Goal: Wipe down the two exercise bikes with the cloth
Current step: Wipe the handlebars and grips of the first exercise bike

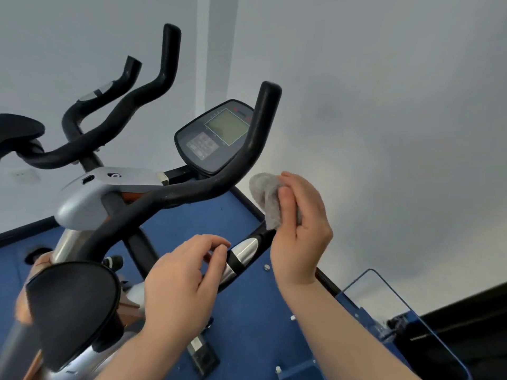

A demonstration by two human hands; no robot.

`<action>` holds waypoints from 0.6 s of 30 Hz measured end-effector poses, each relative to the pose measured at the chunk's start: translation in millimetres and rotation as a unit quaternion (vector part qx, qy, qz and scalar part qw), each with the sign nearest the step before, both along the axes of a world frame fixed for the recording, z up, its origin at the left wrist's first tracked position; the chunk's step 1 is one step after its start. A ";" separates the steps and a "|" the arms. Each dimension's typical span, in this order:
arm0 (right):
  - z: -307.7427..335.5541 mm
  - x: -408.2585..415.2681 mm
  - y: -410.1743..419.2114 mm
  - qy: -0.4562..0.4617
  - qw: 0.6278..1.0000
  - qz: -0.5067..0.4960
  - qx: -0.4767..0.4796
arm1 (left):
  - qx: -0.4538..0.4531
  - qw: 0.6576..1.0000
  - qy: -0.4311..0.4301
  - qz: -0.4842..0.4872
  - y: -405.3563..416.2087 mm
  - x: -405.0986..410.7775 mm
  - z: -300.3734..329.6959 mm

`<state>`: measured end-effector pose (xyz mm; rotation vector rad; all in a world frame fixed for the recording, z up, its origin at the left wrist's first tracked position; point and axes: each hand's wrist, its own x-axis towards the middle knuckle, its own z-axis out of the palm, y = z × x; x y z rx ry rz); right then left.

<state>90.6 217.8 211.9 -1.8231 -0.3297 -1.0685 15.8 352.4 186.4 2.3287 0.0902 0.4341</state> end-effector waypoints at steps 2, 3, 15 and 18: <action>0.2 7.2 -13.0 -0.062 0.992 0.023 -0.110 | 0.012 1.000 0.002 -0.002 1.1 1.1 0.7; 4.8 13.3 -24.8 -0.084 0.977 0.061 -0.188 | 0.015 1.000 0.002 -0.003 1.3 1.6 0.9; -5.6 -7.4 20.0 0.084 0.963 -0.011 0.257 | 0.034 0.999 -0.005 0.018 -3.3 1.4 -0.8; -5.7 -9.4 21.4 0.087 0.952 -0.001 0.293 | 0.032 0.999 -0.009 0.026 -5.9 1.1 -0.3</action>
